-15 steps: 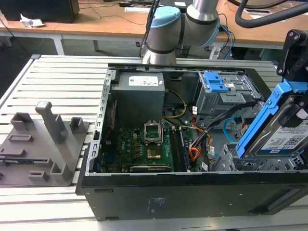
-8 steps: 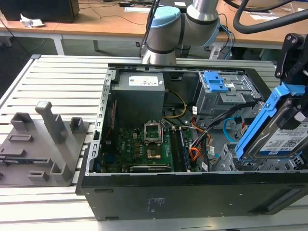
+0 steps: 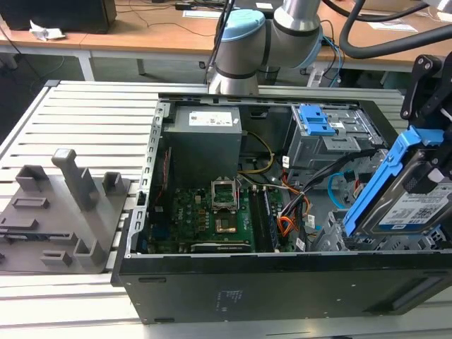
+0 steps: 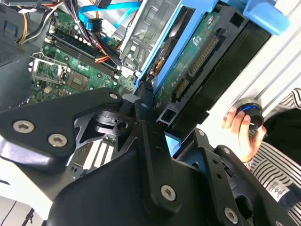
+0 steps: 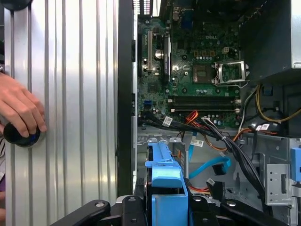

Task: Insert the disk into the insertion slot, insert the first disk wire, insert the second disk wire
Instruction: 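Insert the disk into the insertion slot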

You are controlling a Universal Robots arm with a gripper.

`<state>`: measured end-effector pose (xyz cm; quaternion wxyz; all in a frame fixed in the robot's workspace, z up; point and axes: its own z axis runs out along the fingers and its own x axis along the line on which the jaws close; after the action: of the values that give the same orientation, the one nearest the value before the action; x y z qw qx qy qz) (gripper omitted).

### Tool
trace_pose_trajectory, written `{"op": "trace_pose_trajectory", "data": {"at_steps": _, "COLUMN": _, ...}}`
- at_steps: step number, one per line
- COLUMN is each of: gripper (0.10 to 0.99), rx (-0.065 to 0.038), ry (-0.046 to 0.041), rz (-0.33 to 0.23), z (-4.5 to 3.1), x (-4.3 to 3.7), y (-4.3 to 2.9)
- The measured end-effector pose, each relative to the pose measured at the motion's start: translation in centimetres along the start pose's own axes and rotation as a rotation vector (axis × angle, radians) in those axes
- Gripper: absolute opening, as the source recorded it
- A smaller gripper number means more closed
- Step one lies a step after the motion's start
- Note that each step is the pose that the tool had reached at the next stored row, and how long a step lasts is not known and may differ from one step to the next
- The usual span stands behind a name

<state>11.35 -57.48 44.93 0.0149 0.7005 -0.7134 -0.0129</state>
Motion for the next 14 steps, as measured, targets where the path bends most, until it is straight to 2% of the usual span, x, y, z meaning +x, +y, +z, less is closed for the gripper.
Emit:
{"op": "trace_pose_trajectory", "data": {"at_steps": 6, "gripper": 0.365, "rx": 0.000, "ry": 0.0001, "rz": 0.000, "z": 0.77, "x": 0.00, "y": -0.03}}
{"op": "trace_pose_trajectory", "data": {"at_steps": 8, "gripper": 0.365, "rx": 0.000, "ry": -0.0002, "rz": 0.000, "z": 0.79, "x": -0.10, "y": -0.03}}
{"op": "trace_pose_trajectory", "data": {"at_steps": 10, "gripper": 0.365, "rx": 0.000, "ry": -0.0001, "rz": 0.000, "z": 0.78, "x": -1.14, "y": -0.01}}
{"op": "trace_pose_trajectory", "data": {"at_steps": 14, "gripper": 0.365, "rx": 0.000, "ry": -0.0003, "rz": 0.000, "z": 0.86, "x": -2.24, "y": -0.05}}
